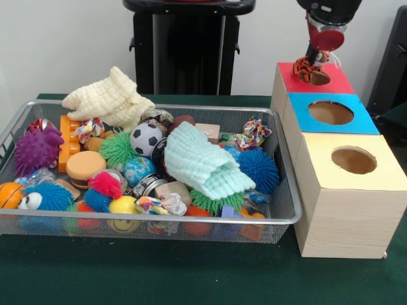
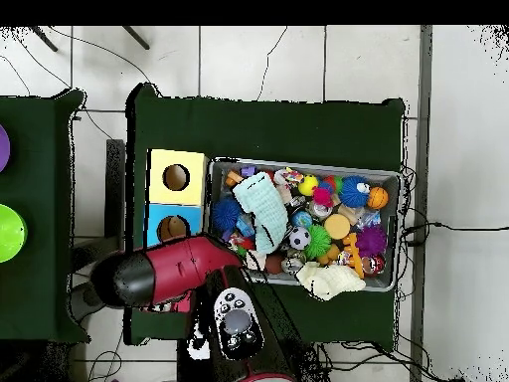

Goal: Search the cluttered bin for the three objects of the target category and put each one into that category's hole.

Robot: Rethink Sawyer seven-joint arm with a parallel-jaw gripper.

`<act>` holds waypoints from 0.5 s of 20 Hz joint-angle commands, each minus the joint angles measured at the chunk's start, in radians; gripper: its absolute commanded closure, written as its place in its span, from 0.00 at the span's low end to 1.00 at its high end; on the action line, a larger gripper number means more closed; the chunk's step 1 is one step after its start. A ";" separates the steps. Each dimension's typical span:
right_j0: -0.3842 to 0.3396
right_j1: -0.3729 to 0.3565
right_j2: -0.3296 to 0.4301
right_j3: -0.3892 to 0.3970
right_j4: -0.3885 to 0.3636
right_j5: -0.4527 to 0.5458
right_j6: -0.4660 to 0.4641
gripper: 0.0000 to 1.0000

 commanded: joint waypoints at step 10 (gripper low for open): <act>-0.064 0.027 0.132 0.131 0.032 -0.173 0.111 1.00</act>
